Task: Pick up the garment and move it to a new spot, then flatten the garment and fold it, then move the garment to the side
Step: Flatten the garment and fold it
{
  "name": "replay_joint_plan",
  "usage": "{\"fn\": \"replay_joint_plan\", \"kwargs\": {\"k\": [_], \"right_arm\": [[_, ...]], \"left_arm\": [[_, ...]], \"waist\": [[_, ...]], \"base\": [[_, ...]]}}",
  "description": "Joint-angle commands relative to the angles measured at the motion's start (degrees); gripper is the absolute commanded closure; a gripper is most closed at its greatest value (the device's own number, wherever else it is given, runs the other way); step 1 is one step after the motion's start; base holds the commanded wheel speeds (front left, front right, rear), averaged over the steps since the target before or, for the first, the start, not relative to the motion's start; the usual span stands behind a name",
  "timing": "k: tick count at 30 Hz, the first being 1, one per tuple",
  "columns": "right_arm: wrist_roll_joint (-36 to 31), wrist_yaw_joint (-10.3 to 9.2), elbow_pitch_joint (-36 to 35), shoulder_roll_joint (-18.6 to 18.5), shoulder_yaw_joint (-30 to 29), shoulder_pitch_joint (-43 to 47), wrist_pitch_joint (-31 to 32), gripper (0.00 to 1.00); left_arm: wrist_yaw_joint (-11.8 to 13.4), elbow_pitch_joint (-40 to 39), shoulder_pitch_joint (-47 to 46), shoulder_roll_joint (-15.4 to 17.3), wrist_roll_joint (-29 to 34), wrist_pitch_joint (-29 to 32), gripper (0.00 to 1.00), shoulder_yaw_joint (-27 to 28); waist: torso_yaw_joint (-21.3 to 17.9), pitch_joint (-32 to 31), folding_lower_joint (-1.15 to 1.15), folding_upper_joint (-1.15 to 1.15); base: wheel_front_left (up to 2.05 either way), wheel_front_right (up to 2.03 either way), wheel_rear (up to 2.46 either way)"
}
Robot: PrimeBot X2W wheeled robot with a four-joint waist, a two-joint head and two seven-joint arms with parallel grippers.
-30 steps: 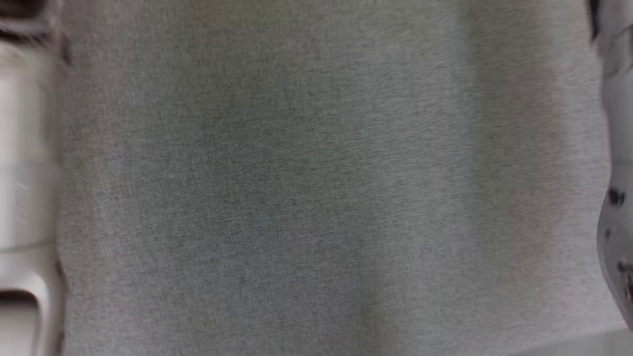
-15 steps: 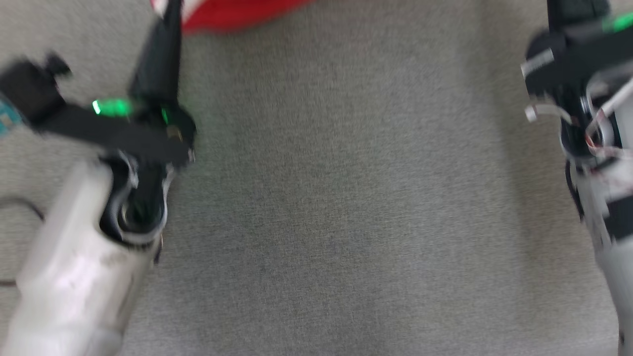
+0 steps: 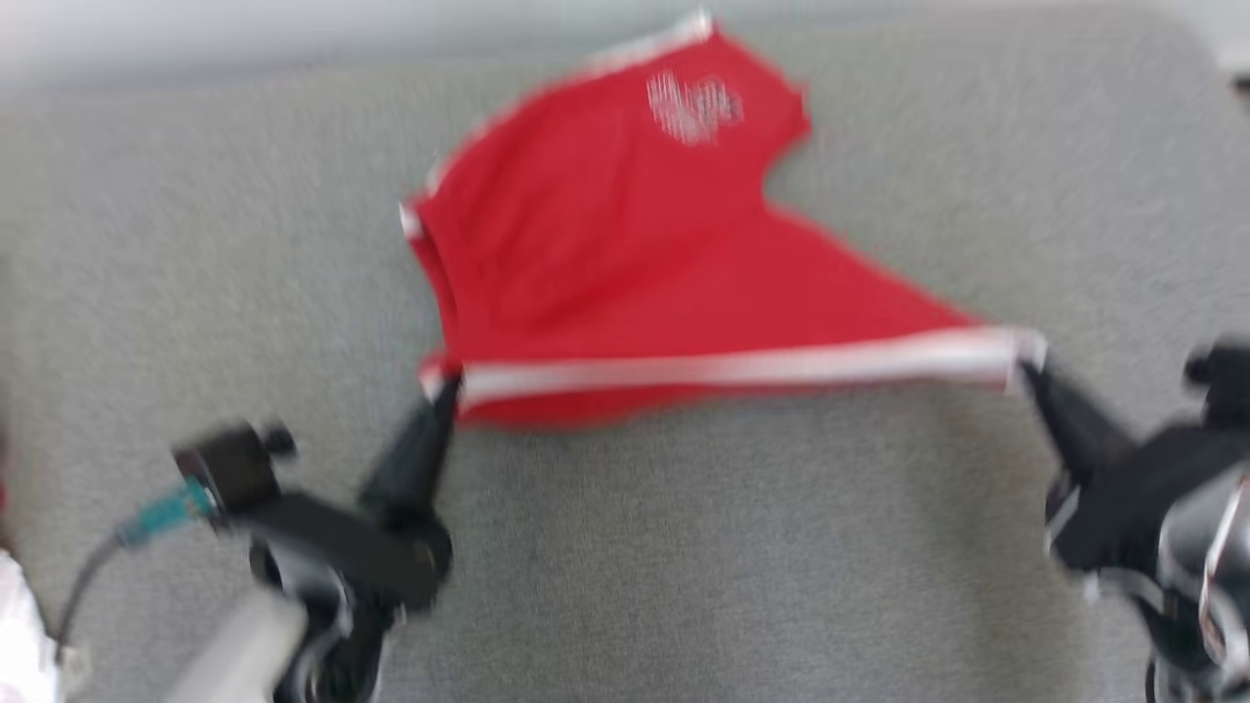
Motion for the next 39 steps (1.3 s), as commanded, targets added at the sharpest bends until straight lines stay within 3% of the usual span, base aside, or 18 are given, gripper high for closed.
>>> {"fn": "replay_joint_plan", "kwargs": {"k": [1, 7, 19, 22, 26, 33, 39], "right_arm": [[-0.77, -0.15, -2.32, 1.01, -0.93, 3.81, 3.0, 1.0], [-3.17, -0.15, -9.18, 4.7, -2.67, 16.14, 14.31, 1.0], [-6.88, -0.15, -17.73, 6.25, -5.36, 30.43, 31.62, 1.0], [-8.46, -0.15, -19.49, 3.4, -5.38, 27.5, 30.05, 1.0], [-8.61, -0.15, -16.25, -1.01, -3.31, 20.45, 26.59, 1.0], [-8.32, -0.15, -2.76, -7.11, 3.7, 3.67, 18.93, 1.0], [-10.62, -0.15, 9.92, -9.76, 9.92, -10.66, 12.37, 1.0]], "left_arm": [[0.74, -0.33, 2.84, 1.12, 1.21, 0.53, 1.0, -0.93], [3.21, -2.7, 11.45, 2.87, 0.04, 3.27, 1.0, -3.74], [8.63, -8.34, 22.44, 6.76, -1.49, 7.55, 1.0, -6.58], [8.4, -10.23, 22.71, 5.81, -2.69, 7.64, 1.0, -6.38], [7.12, -10.48, 19.71, 3.93, -3.29, 7.72, 1.0, -6.0], [5.74, -5.2, 10.71, -1.69, -4.85, 7.03, 1.0, -4.21], [7.11, 0.8, 2.21, -4.9, -3.72, 5.84, 1.0, -2.38]], "waist": [[-0.27, -6.77, 0.03, 0.01], [0.0, -9.99, 0.03, 0.01], [1.02, -11.43, 0.03, 0.01], [1.61, -11.11, 0.03, 0.01], [2.78, -10.58, 0.03, 0.01], [5.42, -8.72, 0.03, 0.01], [7.03, -4.89, 0.03, 0.01]], "base": [[0.0, 0.0, 0.0], [0.0, 0.0, 0.0], [0.0, 0.0, 0.0], [0.0, 0.0, 0.0], [0.0, 0.0, 0.0], [0.0, 0.0, 0.0], [0.0, 0.0, 0.0]]}}
